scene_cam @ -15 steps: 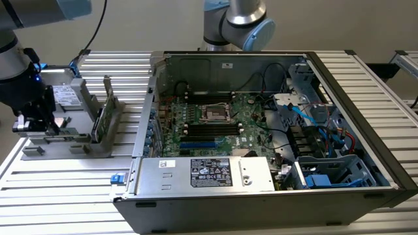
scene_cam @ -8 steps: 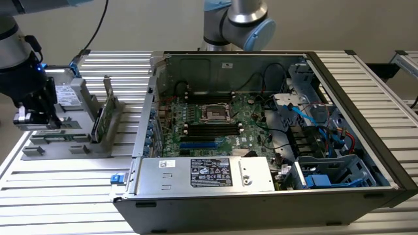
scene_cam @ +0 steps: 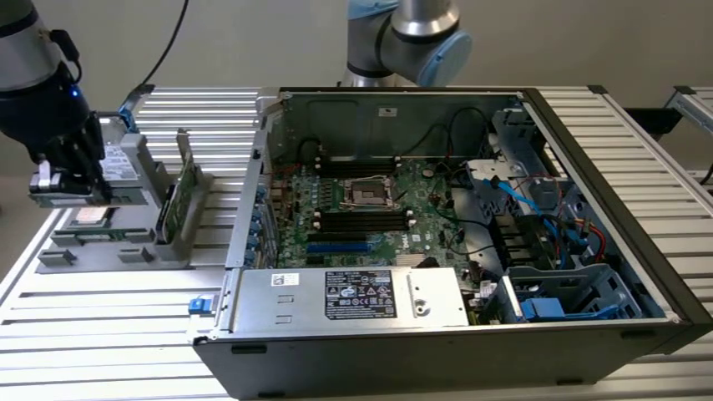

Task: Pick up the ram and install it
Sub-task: 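Pick up the ram and move it above insertion slot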

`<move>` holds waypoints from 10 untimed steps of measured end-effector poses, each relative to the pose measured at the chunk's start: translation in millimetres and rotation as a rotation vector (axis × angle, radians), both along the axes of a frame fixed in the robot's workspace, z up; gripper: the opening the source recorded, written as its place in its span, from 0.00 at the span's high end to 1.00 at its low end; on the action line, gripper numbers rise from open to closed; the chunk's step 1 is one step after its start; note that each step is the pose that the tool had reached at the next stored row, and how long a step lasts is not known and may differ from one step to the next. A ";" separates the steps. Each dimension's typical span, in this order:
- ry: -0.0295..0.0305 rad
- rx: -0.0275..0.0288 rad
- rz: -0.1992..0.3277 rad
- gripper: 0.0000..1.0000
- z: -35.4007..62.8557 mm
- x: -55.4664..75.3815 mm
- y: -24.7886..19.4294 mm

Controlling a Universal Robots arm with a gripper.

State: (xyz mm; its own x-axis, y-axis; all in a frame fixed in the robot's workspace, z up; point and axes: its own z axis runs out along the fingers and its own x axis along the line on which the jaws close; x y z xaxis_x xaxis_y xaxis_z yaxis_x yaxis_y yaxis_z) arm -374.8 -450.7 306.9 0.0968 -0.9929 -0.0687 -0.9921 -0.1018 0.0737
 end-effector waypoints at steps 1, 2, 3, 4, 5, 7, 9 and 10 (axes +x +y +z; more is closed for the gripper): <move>0.0002 0.0022 0.001 0.86 3.7 3.1 -0.1; 0.0000 0.0048 0.002 0.86 7.4 6.2 -0.3; 0.0000 0.0074 0.003 0.86 11.1 9.3 -0.4; 0.0002 0.0098 0.003 0.86 15.1 12.5 -0.6; 0.0001 0.0124 0.004 0.86 18.9 15.8 -0.8; 0.0002 0.0169 0.005 0.86 26.6 22.4 -1.3; 0.0002 0.0210 0.006 0.86 34.0 29.1 -1.7; 0.0003 0.0229 0.007 0.86 37.9 32.9 -2.0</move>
